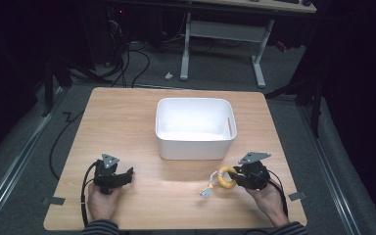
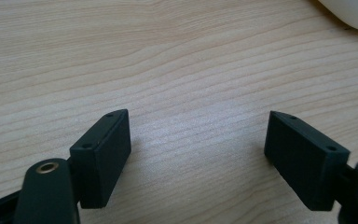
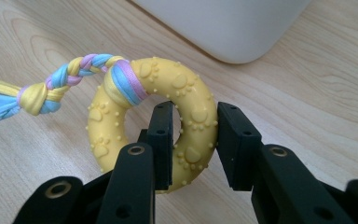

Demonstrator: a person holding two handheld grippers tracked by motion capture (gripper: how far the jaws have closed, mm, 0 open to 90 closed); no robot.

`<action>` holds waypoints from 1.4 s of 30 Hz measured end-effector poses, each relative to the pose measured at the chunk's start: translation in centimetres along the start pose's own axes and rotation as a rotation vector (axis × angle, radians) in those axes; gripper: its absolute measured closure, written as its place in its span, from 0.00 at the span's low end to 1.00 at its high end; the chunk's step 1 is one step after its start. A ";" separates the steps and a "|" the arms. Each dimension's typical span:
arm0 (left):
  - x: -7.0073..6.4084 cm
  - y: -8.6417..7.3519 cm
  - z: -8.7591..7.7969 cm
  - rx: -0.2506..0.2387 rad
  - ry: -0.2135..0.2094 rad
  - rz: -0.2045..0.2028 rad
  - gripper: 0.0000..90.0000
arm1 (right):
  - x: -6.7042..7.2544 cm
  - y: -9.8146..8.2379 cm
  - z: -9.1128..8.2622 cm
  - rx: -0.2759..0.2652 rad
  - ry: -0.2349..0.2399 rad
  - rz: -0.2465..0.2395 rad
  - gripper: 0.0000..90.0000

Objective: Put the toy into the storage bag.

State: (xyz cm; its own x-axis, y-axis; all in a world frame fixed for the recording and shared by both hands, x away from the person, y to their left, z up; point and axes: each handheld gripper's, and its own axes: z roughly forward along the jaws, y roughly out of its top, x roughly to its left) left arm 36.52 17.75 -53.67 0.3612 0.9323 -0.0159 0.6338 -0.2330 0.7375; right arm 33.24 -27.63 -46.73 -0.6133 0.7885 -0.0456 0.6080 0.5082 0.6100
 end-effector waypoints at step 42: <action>0.0 0.0 0.0 0.001 0.001 -0.001 0.26 | -4.8 4.8 -9.7 -0.244 0.011 0.084 0.77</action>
State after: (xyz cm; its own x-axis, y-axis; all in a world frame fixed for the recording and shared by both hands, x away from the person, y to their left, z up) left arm 36.54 17.76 -53.66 0.3605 0.9326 -0.0160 0.6344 -0.2326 0.7371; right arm 34.22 -32.39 -35.89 -0.5721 0.8199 0.0214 0.5185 0.3414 0.7840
